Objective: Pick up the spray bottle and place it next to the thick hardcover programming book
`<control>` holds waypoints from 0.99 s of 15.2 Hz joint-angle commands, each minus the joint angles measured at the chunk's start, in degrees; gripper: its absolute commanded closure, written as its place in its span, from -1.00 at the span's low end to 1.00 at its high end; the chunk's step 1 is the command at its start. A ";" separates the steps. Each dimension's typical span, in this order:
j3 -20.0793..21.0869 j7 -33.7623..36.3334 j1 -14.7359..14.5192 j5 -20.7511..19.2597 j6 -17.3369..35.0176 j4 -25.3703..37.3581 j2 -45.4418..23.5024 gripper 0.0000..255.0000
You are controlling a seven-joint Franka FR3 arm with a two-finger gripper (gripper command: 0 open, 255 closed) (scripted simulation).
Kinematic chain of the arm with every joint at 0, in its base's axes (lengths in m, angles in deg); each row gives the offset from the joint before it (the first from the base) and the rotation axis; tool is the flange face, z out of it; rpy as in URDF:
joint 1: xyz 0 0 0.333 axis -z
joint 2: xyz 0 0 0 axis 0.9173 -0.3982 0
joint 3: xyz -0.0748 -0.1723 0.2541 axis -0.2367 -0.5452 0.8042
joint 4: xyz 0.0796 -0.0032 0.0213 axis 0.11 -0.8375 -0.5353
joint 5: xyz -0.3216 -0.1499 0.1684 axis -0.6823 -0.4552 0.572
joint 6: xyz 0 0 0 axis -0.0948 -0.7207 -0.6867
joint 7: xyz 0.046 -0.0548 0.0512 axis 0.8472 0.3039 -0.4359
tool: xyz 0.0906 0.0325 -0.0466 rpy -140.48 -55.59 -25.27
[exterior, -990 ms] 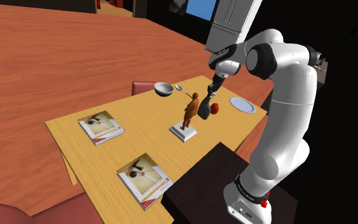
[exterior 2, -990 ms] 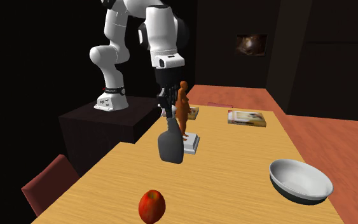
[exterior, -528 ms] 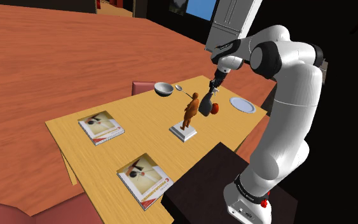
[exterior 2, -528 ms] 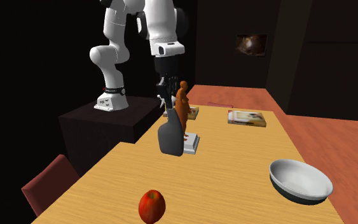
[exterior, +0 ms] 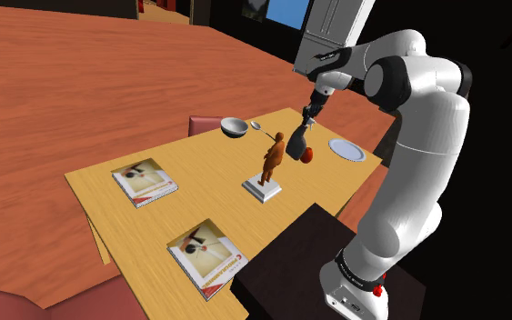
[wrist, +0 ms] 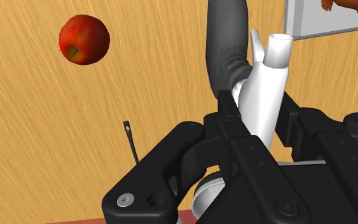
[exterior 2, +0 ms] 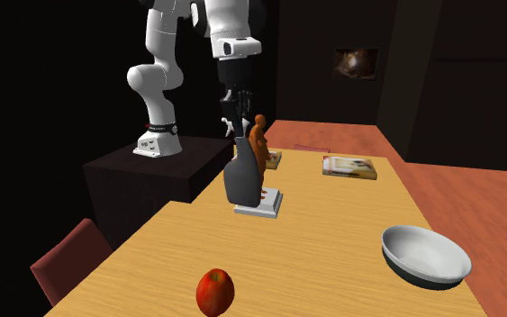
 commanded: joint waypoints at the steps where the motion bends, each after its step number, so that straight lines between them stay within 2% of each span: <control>1: -0.15 0.35 0.00 -0.35 -1.59 1.29 0.36 1.00; 15: -0.90 2.17 -0.02 -2.30 -11.29 8.98 2.77 1.00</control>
